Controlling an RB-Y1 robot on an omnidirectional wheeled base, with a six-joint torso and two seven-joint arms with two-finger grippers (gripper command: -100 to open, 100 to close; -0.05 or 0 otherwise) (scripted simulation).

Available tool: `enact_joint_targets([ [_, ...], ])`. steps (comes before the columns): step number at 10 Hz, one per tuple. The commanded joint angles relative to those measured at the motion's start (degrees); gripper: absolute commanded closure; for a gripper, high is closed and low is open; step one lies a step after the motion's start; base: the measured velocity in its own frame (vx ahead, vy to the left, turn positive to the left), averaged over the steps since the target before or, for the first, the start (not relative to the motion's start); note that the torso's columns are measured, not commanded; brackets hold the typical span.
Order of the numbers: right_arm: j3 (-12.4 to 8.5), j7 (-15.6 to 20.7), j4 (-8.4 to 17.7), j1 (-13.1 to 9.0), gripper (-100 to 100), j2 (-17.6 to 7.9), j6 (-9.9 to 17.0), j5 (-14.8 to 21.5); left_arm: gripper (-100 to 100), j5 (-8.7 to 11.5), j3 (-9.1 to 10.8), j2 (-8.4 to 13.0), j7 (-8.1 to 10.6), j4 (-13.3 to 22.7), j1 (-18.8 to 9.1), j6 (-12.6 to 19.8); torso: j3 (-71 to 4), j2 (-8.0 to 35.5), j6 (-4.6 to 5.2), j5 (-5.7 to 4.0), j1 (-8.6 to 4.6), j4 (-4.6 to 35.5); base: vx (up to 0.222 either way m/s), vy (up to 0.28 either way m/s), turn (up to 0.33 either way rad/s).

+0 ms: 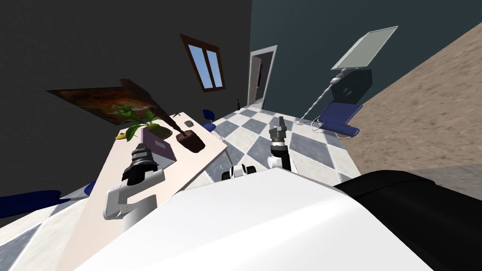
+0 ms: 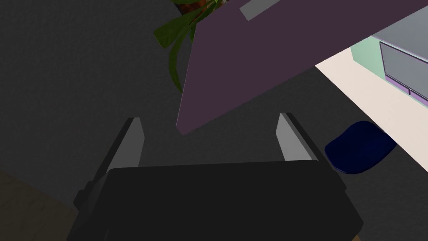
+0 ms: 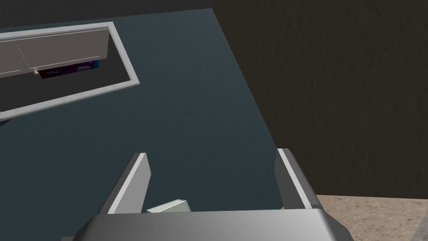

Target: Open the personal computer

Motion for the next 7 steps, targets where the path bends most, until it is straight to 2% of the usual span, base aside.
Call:
enact_joint_targets([
  [1,0.0,0.0,0.0,0.0,0,0.0,0.0,0.0,-100,-0.5,0.65,0.2,-0.28,0.8,-0.7,1.1,0.0,0.0,-0.01,0.0,-0.01,0.0,0.019,-0.015,-0.016],
  [2,0.0,0.0,0.0,0.0,0,0.0,0.0,0.0,-100,-2.1,2.12,-0.2,-0.6,2.2,-2.8,1.7,0.0,0.1,-0.03,0.0,0.02,0.0,-0.05,0.019,-0.211],
  [6,0.0,0.0,0.0,0.0,0,0.0,0.0,0.0,-100,-5.1,4.94,-1.1,-1.13,5.0,-6.8,2.4,0.0,0.0,-0.01,-0.01,-0.03,0.0,-0.089,0.046,-0.155],
  [7,0.0,0.0,0.0,0.0,0,0.0,0.0,0.0,-100,-6.7,6.35,-1.6,-1.39,6.3,-8.8,2.8,0.0,0.0,-0.01,-0.02,-0.06,0.0,-0.095,0.053,-0.225],
])
